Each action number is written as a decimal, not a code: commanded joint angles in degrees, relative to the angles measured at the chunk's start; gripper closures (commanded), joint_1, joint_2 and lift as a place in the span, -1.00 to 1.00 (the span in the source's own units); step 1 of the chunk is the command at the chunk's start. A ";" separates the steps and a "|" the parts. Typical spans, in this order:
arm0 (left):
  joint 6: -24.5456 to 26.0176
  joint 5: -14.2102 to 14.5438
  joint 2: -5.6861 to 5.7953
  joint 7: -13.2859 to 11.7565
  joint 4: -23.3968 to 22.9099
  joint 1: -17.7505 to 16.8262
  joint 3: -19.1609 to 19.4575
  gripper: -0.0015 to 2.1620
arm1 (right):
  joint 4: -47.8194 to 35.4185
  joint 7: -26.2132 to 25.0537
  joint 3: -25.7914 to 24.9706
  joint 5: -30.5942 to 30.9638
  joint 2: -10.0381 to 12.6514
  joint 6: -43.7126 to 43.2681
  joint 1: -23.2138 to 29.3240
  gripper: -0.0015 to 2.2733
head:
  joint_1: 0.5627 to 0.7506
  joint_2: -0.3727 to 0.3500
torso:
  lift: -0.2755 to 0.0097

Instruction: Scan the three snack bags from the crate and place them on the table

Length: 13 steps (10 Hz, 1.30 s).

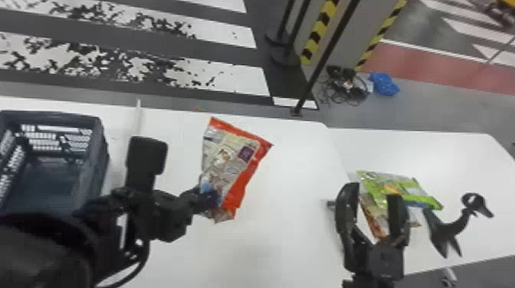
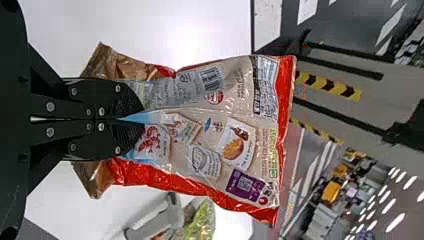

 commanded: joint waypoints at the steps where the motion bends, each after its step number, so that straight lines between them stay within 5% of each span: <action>1: -3.38 -4.29 -1.84 -0.10 9.94 -4.80 -7.50 0.98 | -1.26 0.00 -1.19 -0.54 0.44 0.05 0.54 -0.92 | 0.41 -0.94 | 0.67; 4: -13.05 -7.90 -4.74 -2.65 24.09 -8.23 -16.02 0.98 | -3.10 0.00 -2.86 -2.12 0.62 0.05 1.34 -0.92 | 0.41 -0.94 | 0.67; 6: -19.91 -8.16 -5.76 -4.50 35.60 -11.30 -20.59 0.98 | -3.37 0.00 -2.95 -2.39 0.71 0.05 1.34 -0.92 | 0.41 -0.94 | 0.67; 8: -26.94 -10.27 -5.76 -4.32 41.14 -11.65 -22.09 0.82 | -3.28 0.00 -2.95 -2.56 0.62 0.05 1.34 -0.92 | 0.41 -0.94 | 0.67; 9: -27.29 -10.18 -5.76 -4.85 40.70 -11.65 -22.18 -0.41 | -3.28 0.00 -2.95 -2.82 0.62 0.05 1.34 -0.92 | 0.41 -0.94 | 0.67; 10: -27.11 -10.62 -5.76 -4.23 40.17 -11.65 -22.35 -1.00 | -3.28 0.09 -3.04 -3.35 0.53 -0.13 1.42 -0.92 | 0.41 -0.94 | 0.67; 13: -27.29 -13.61 -5.76 -1.86 34.02 -9.90 -18.49 -0.94 | -3.37 0.09 -3.48 -3.35 0.44 -1.53 2.57 -0.92 | 0.41 -0.94 | 0.67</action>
